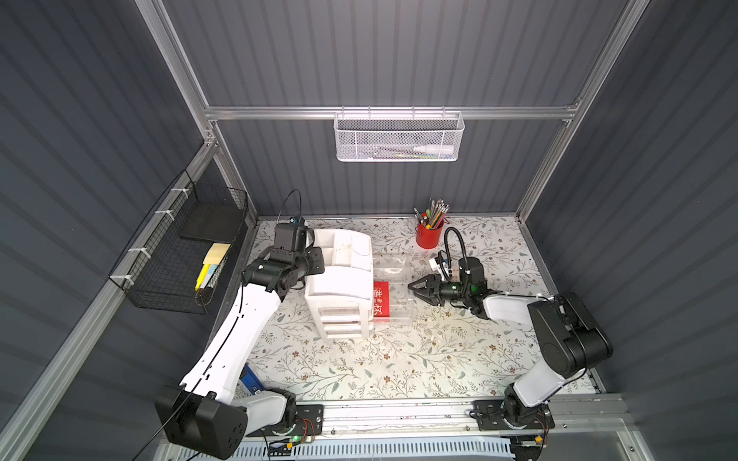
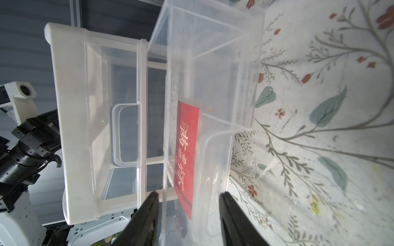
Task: Take the postcards out of the drawer
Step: Open the drawer in the storage box, then pick up the postcard from the drawer.
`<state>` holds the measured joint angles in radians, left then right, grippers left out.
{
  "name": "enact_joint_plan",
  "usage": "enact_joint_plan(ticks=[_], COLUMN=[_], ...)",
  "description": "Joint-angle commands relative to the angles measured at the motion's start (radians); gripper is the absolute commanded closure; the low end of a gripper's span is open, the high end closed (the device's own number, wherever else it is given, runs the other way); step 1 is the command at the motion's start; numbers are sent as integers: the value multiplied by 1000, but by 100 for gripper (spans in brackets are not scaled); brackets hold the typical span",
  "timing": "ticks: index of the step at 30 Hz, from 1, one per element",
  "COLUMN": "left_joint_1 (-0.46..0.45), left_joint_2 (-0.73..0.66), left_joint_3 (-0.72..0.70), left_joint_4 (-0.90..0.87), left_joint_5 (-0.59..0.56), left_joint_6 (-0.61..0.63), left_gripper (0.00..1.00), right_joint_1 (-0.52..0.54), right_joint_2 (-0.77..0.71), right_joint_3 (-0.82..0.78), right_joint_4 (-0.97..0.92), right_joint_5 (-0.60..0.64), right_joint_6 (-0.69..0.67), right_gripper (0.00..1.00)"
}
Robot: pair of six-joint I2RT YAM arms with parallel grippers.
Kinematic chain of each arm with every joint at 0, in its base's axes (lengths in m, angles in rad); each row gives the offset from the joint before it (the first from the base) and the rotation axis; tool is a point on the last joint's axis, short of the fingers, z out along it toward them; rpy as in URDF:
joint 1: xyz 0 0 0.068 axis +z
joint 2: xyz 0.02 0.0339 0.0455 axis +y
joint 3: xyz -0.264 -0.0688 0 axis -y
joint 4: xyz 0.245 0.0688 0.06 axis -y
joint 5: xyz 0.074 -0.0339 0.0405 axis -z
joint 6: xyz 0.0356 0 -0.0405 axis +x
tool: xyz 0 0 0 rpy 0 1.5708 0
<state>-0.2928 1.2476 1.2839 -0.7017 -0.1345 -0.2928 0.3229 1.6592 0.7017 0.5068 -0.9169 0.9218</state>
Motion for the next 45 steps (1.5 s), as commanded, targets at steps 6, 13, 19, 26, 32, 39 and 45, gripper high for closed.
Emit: enact_joint_plan(ticks=[6,13,19,26,32,39,45], left_joint_1=[9,7,7,7,7,7,7], left_joint_2=[-10,-27,-43,-42,-36,-32,-26], left_joint_3=[-11,-33,-48,-58,-55,-53,-52], left_joint_4=[-65,-60,-61,-58,-56,-54,-53], left_joint_5=[-8,-5,-7,1,3,4,3], left_joint_6=[-3,-29,-60,-69,-65,-54,-48], left_gripper=[100,100,100,100,100,100,100], right_joint_1=[-2,9,95,209,277,323,349], right_joint_2=[-101,-227,-254,-193,-105,-25,41], right_joint_3=[65,145,301,434,532,597,632], right_joint_4=[-228,-518,-764,-891,-955,-988,-993], right_joint_5=[75,234,380,532,592,647,639], right_joint_6=[-124,-224,-302,-331,-330,-320,-323], right_gripper=[43,39,38,39,42,42,41])
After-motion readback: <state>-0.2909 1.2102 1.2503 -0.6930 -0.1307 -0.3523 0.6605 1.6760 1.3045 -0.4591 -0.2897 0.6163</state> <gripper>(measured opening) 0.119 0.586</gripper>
